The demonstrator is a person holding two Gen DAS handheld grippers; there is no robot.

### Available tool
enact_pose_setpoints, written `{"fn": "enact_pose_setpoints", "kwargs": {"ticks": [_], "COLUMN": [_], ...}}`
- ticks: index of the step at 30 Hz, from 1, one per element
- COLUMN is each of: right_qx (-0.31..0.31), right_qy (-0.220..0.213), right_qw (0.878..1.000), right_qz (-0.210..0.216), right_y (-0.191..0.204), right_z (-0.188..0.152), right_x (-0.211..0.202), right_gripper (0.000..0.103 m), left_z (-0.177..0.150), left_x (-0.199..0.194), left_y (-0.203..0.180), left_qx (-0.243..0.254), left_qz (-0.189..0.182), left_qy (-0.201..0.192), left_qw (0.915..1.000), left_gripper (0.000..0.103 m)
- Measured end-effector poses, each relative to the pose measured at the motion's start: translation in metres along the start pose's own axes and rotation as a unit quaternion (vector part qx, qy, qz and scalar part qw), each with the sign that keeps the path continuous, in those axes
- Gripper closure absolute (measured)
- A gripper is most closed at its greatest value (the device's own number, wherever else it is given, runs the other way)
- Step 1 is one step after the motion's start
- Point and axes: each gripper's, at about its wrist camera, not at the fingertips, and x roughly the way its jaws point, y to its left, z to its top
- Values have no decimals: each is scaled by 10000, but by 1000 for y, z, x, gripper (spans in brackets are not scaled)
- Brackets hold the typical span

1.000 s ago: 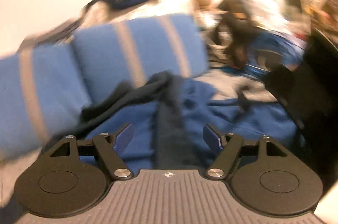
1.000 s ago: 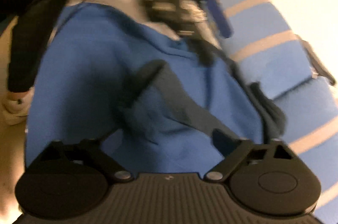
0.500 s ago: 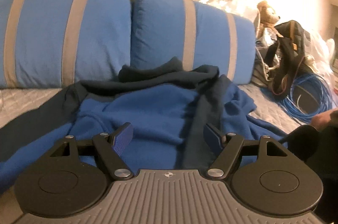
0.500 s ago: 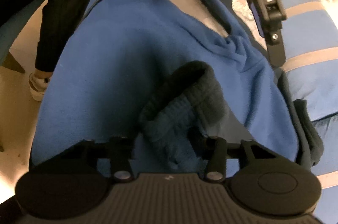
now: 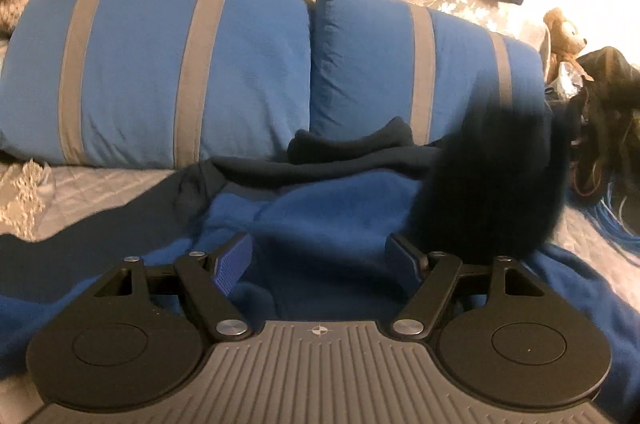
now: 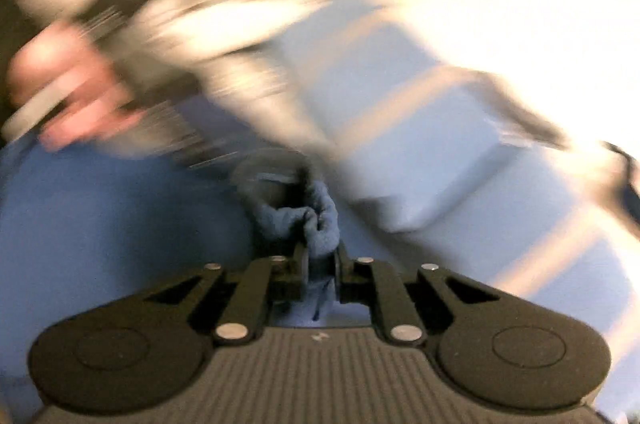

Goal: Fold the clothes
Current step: 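Grasp the navy sleeve with the right gripper while the left gripper opens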

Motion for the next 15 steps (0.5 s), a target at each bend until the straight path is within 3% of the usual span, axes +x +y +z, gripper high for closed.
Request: {"fn": "enact_pose_setpoints", "kwargs": {"ticks": [1, 3, 5, 7, 11, 15], "right_qx": [365, 1073, 1755, 2407, 3527, 4610], "right_qy": [-71, -7, 217, 437, 1316, 1815], "right_qw": [9974, 9798, 9452, 8941, 7973, 7250], "right_qz": [-621, -1688, -2743, -3751, -4718, -4784], "right_y": [-32, -99, -163, -226, -280, -279], "right_z": [0, -17, -48, -78, -191, -288], "right_x": [-2, -20, -50, -81, -141, -179], "right_gripper": [91, 91, 91, 91, 91, 91], "left_z": [1, 2, 4, 5, 4, 0], "left_x": [-1, -6, -8, -8, -1, 10], "left_y": [-1, -2, -3, -6, -13, -23], "left_qx": [7, -85, -234, -347, -564, -706], "left_qz": [-64, -293, -494, -653, -991, -1235], "left_qy": [-57, -229, -322, -335, -283, -104], "left_qw": [10000, 9993, 9980, 9967, 9931, 9898], "left_gripper": [30, 30, 30, 30, 30, 30]}}
